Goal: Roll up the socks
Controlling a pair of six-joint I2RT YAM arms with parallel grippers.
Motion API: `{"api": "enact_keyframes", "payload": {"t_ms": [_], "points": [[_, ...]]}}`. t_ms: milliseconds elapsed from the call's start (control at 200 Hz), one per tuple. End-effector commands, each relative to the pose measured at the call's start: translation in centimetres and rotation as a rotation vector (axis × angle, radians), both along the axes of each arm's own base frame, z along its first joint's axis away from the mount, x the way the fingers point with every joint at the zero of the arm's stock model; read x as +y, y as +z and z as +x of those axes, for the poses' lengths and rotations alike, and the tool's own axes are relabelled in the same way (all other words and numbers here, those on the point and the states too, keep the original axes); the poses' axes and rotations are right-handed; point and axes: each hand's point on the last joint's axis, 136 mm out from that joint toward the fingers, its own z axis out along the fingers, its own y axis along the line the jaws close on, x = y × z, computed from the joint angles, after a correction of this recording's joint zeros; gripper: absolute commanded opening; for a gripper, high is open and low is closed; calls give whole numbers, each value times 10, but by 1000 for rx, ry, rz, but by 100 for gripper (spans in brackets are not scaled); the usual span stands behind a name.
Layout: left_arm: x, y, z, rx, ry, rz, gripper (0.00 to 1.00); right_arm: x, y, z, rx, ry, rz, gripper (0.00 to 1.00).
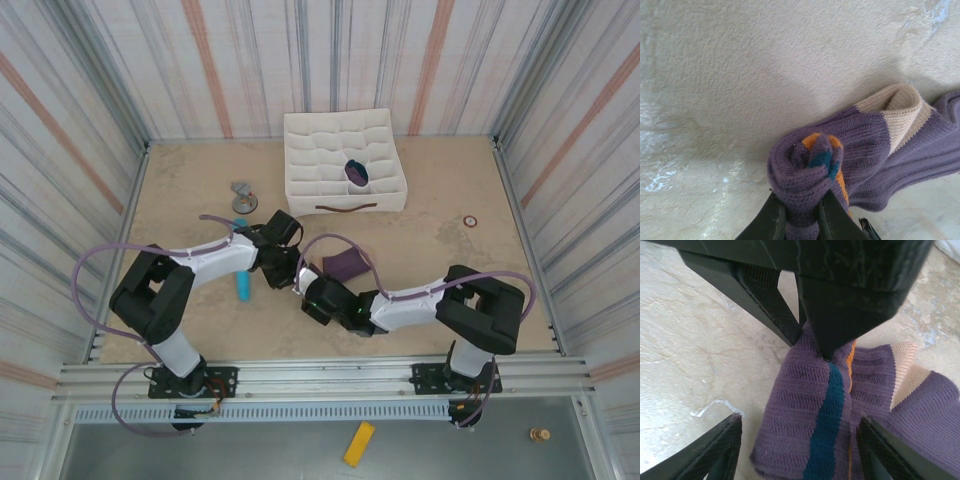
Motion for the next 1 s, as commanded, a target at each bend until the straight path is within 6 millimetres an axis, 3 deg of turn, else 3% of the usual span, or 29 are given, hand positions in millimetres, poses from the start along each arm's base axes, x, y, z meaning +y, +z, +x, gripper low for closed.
{"api": "enact_keyframes", "payload": {"t_ms": [0,185,386,521,591,656,766,997], "points": [[5,-1,-7,27,1,-8,0,-1,-4,6,-43,-23,-32,60],[4,-3,-9,40,5,-28,0,-15,-18,8,-35,-68,-59,53],[2,-6,-8,44,5,-41,0,-20,-25,8,17,-95,-37,21],[-2,-1,-4,7,13,-77,38,-26,-31,6,98,-108,7,1],[-2,7,1,-39,26,-100,56,-29,-37,2,181,-103,51,0],[-4,16,8,-87,36,-124,67,-33,-42,0,257,-115,94,0],[-5,34,17,-175,33,-147,78,-41,-48,-1,375,-135,166,0],[-4,64,31,-354,20,-186,82,-52,-55,1,634,-181,303,0]]}}
